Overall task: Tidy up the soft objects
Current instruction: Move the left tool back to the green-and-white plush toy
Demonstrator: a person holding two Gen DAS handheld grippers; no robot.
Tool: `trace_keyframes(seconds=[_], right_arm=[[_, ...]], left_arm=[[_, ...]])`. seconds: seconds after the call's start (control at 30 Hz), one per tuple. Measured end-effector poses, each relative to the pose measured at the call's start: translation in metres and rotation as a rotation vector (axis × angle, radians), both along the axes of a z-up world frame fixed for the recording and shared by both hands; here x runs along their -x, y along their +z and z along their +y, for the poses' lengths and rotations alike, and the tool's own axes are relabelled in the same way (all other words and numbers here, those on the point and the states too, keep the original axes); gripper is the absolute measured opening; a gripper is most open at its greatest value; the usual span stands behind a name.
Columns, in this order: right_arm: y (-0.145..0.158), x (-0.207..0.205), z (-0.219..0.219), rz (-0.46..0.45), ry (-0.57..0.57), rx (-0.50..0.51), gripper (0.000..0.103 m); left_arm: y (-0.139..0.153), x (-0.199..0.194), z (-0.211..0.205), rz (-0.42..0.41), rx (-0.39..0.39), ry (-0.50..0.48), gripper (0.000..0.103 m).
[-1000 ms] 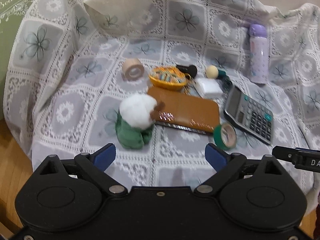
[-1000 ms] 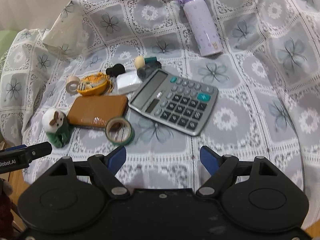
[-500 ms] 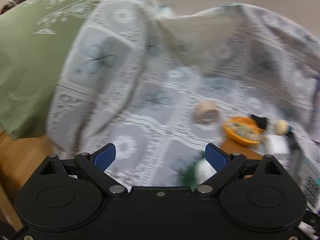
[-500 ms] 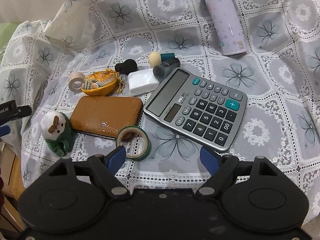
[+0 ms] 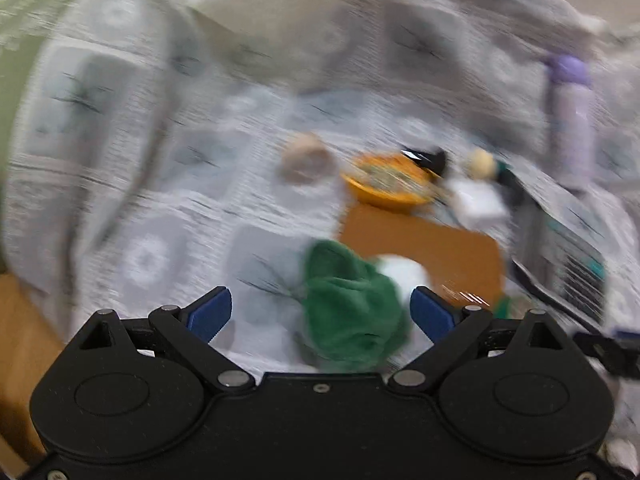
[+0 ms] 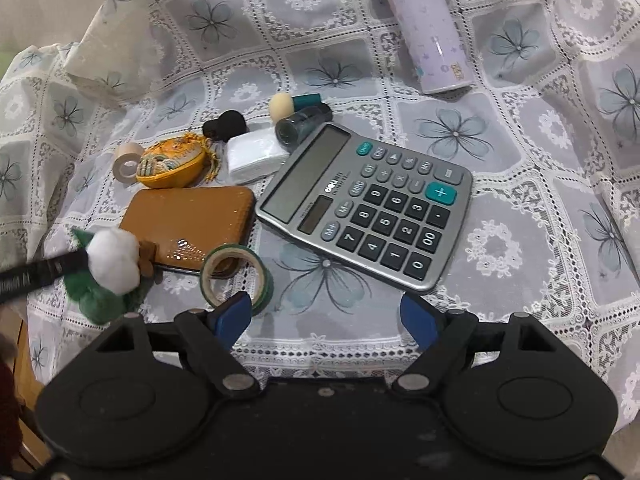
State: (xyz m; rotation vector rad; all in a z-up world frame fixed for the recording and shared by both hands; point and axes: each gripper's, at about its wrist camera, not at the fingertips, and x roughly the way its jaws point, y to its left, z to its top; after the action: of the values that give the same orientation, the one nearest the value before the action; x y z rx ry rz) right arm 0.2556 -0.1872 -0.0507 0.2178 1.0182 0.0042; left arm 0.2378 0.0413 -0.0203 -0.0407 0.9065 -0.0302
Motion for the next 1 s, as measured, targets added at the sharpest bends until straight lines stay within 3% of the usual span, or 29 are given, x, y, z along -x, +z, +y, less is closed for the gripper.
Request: trace_keyframes(seconds=[0.23, 0.77, 0.97, 1.0], right_arm=[[0.005, -0.003, 0.006, -0.011, 0.019, 0.002, 0.082], [-0.011, -0.03, 0.057, 0.012, 0.183, -0.027, 0.079], [-0.021, -0.037, 0.062, 0.036, 0.192, -0.045, 0.048], [-0.021, -0.036, 0.061, 0.035, 0.191, -0.049, 0.047]], left_arm=[[-0.013, 0.014, -0.01, 0.037, -0.003, -0.071, 0.093], [-0.013, 0.026, 0.018, 0.062, 0.019, -0.021, 0.093], [-0.012, 0.028, 0.022, 0.059, 0.024, -0.013, 0.093], [-0.012, 0.028, 0.022, 0.057, 0.024, -0.014, 0.093]])
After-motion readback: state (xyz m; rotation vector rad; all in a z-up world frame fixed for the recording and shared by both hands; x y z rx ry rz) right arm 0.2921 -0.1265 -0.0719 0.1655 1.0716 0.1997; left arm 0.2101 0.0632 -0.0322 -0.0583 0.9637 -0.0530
